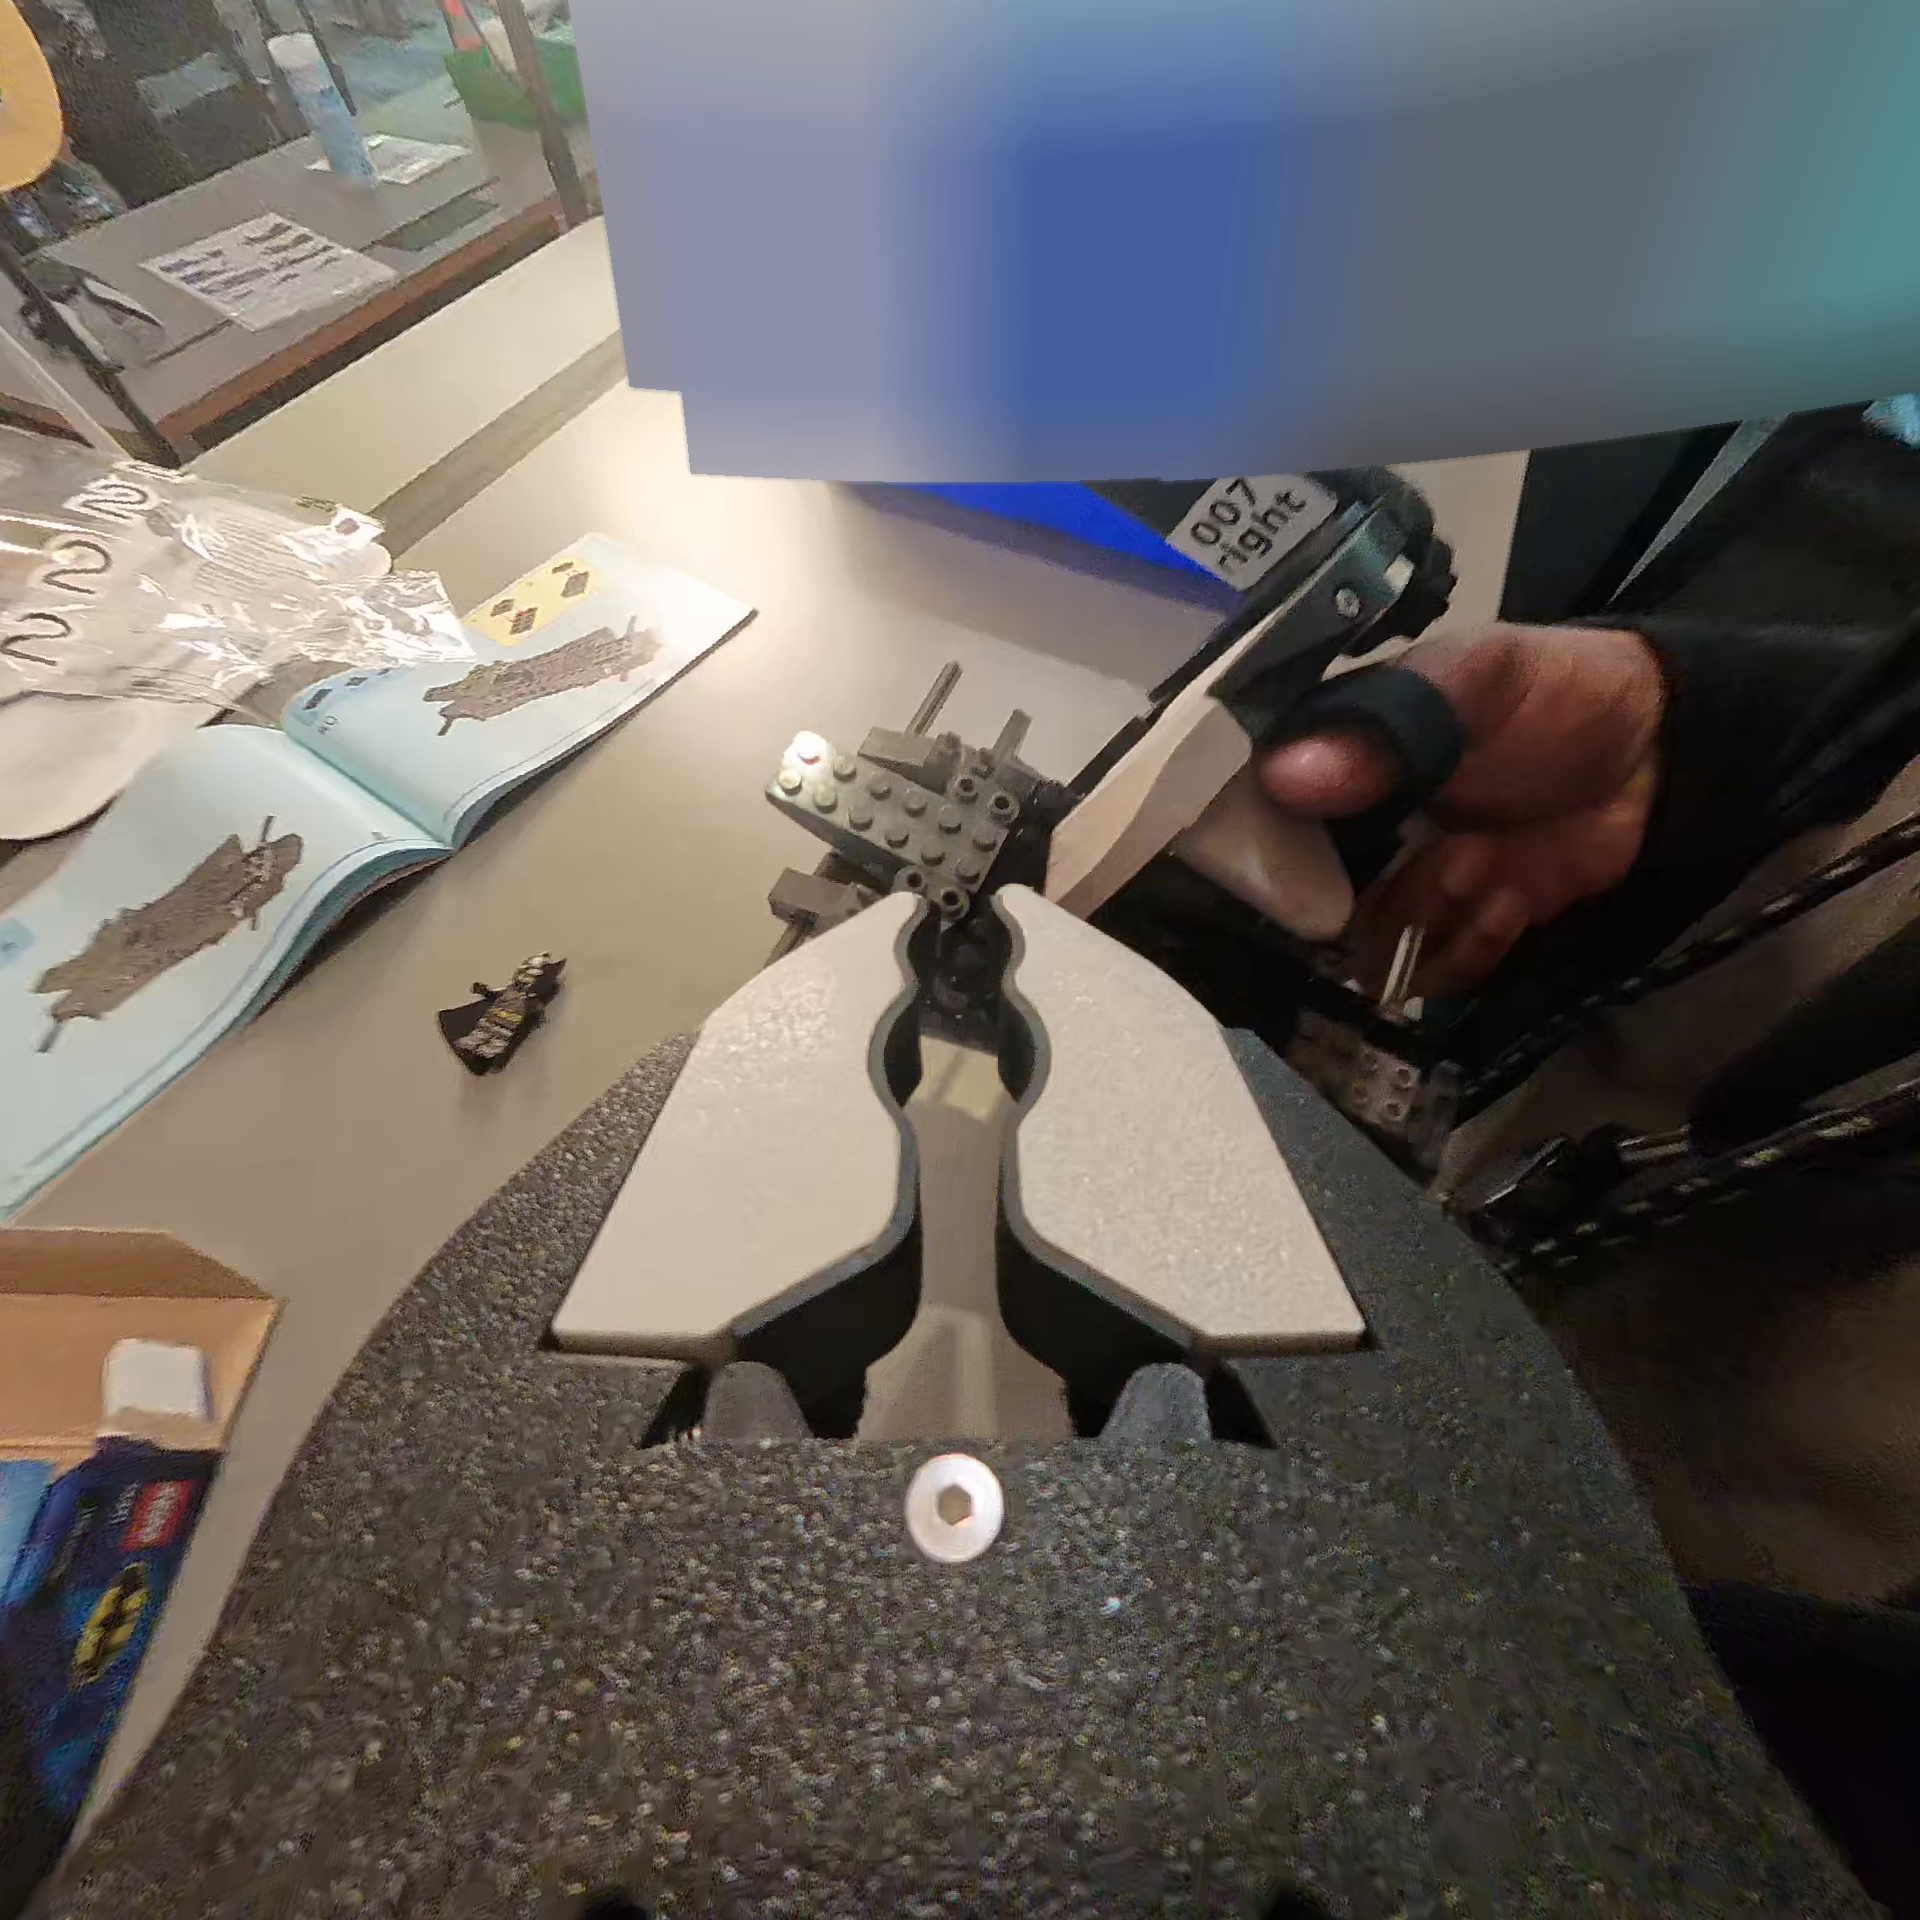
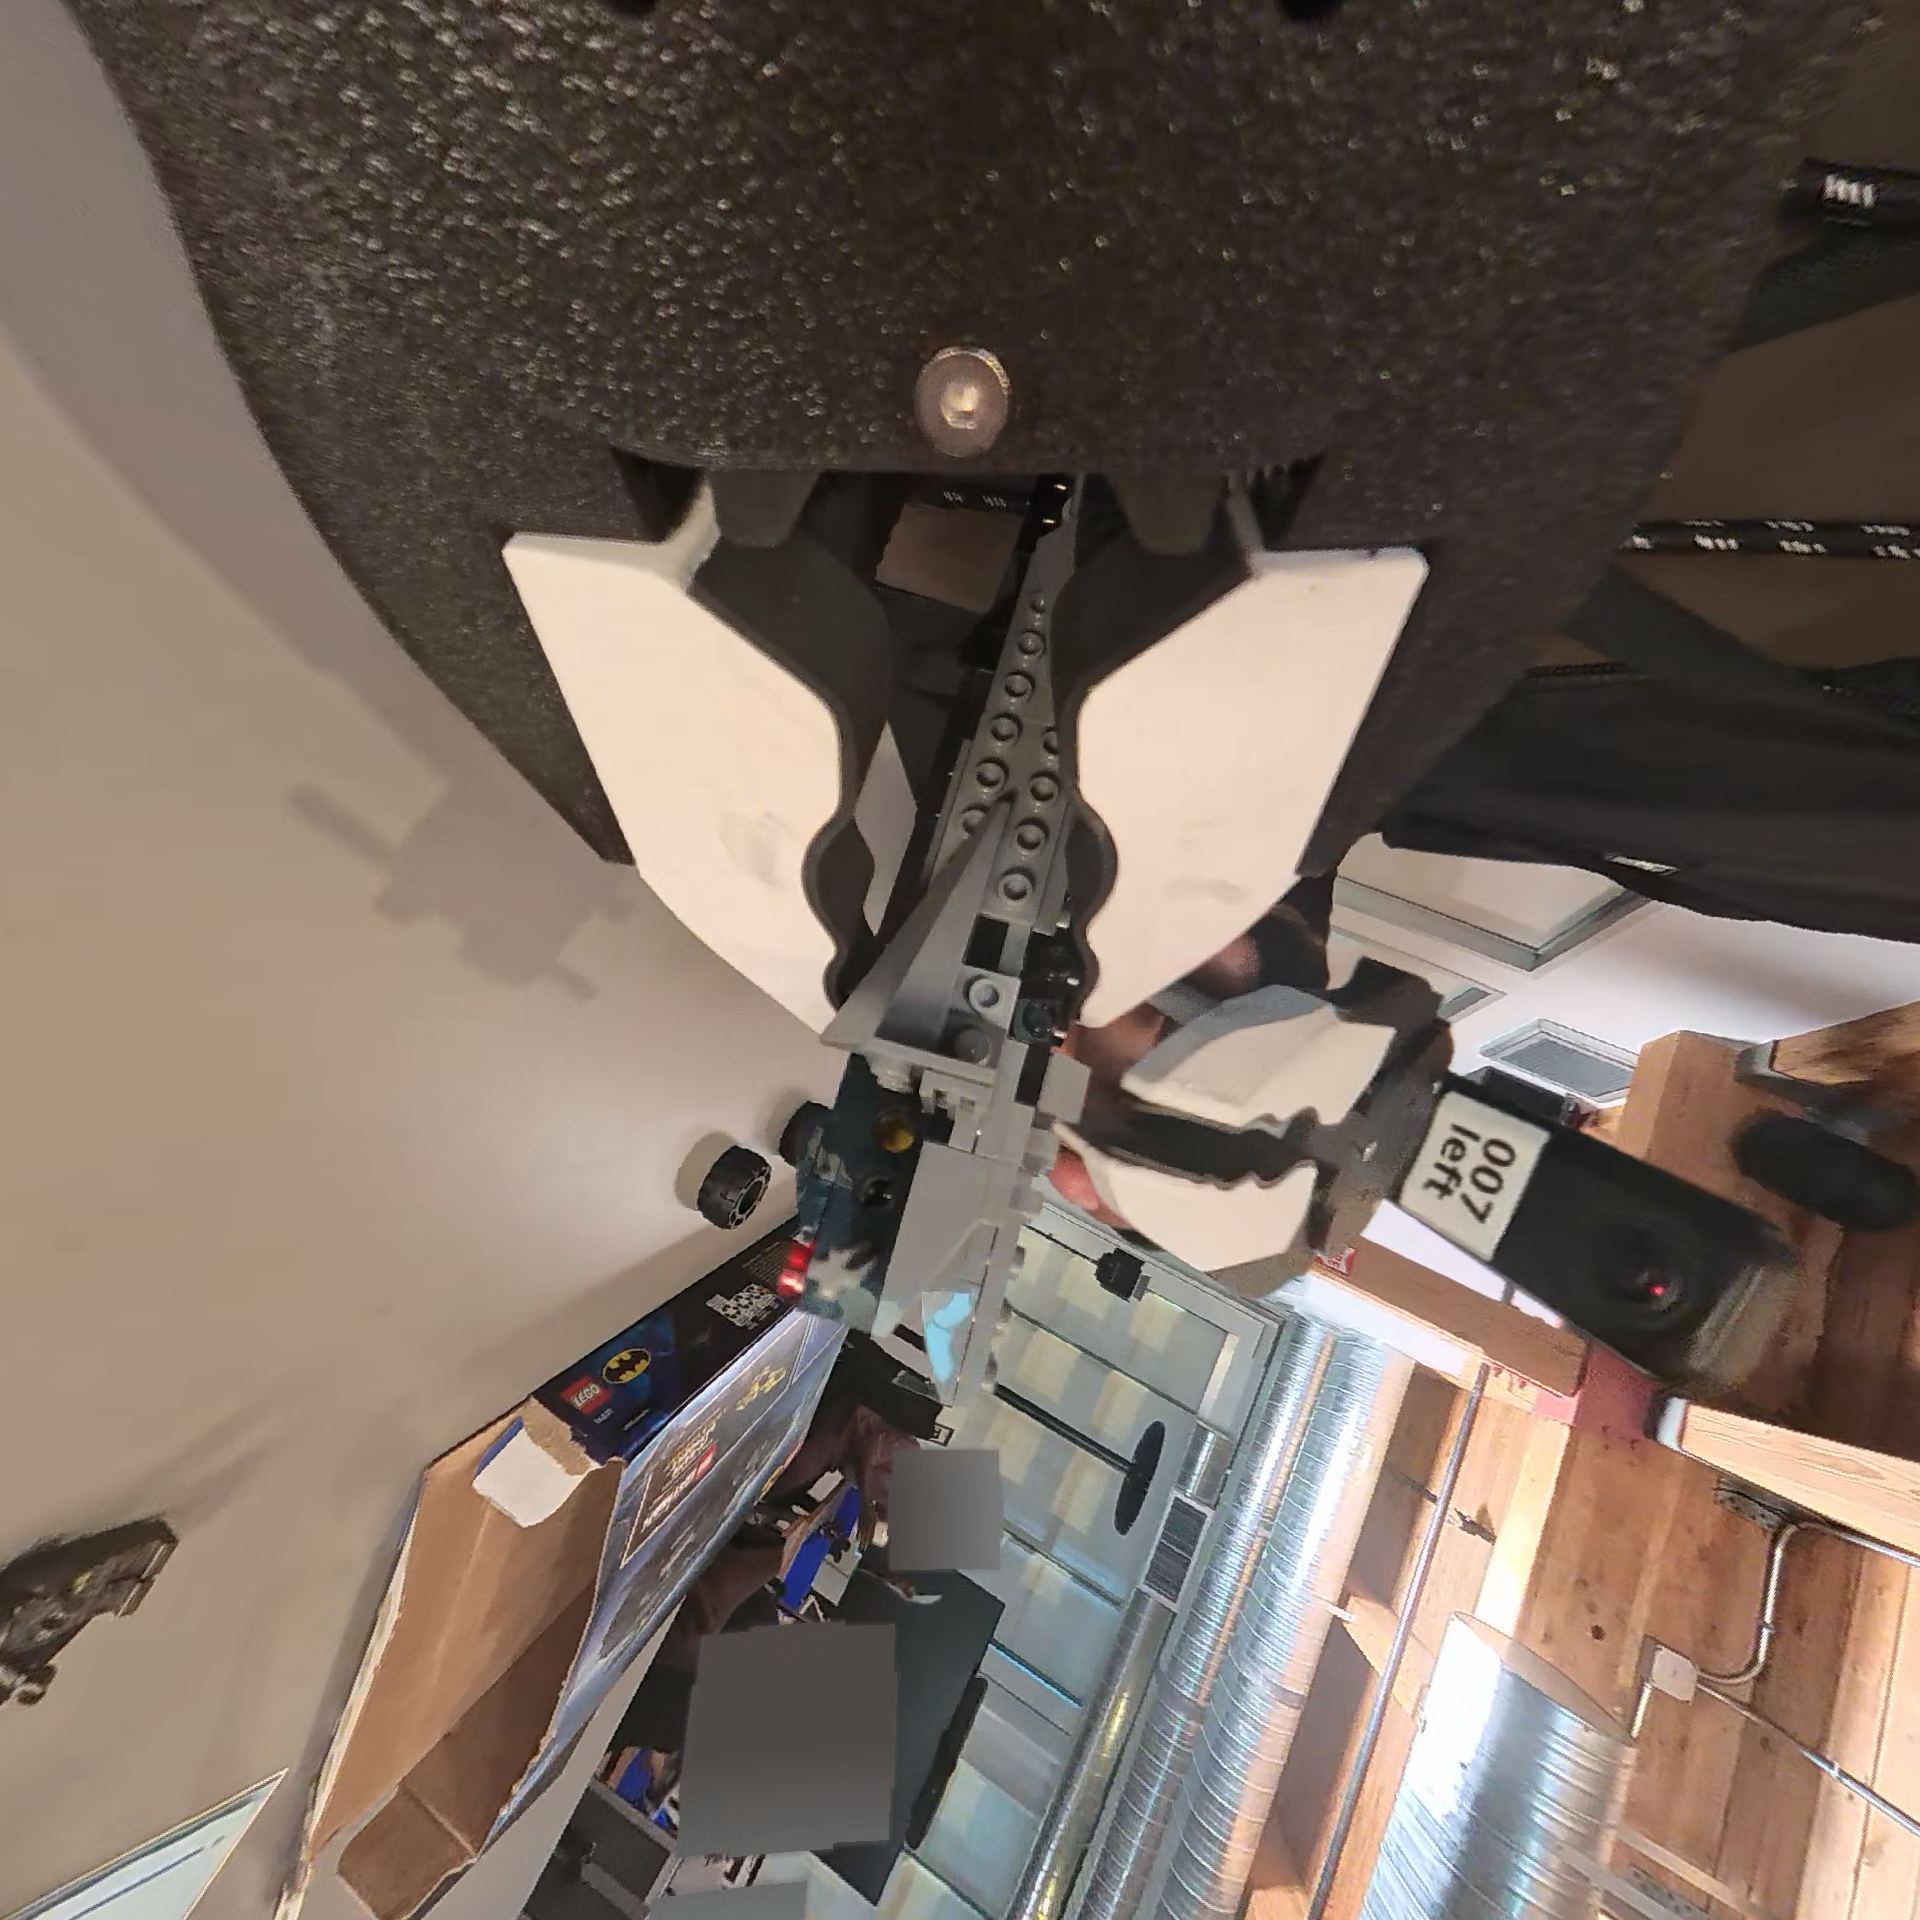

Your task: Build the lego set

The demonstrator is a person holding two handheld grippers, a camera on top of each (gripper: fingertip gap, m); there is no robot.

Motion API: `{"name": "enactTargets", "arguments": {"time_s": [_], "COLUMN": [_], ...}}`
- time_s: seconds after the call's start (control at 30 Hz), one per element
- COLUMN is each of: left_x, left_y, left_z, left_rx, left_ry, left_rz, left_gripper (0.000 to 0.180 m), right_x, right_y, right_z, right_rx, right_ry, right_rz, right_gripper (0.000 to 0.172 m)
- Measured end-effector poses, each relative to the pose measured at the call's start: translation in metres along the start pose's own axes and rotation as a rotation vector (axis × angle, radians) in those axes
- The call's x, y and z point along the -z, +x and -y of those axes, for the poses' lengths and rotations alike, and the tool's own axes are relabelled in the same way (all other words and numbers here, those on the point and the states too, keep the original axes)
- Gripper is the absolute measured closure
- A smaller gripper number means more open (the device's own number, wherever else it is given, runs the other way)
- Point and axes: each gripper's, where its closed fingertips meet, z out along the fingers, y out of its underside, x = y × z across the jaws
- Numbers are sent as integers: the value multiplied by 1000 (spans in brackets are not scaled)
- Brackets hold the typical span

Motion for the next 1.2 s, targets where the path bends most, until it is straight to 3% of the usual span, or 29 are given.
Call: {"name": "enactTargets", "arguments": {"time_s": [0.57, 1.2], "left_x": [-6, -6], "left_y": [-5, -5], "left_z": [-5, -1], "left_rx": [-124, -198], "left_ry": [-73, -61], "left_rz": [92, 136], "left_gripper": [178, 180], "right_x": [1, 2], "right_y": [-3, -6], "right_z": [3, 5], "right_rx": [-4, 10], "right_ry": [14, 22], "right_rz": [2, -2], "right_gripper": [137, 138]}}
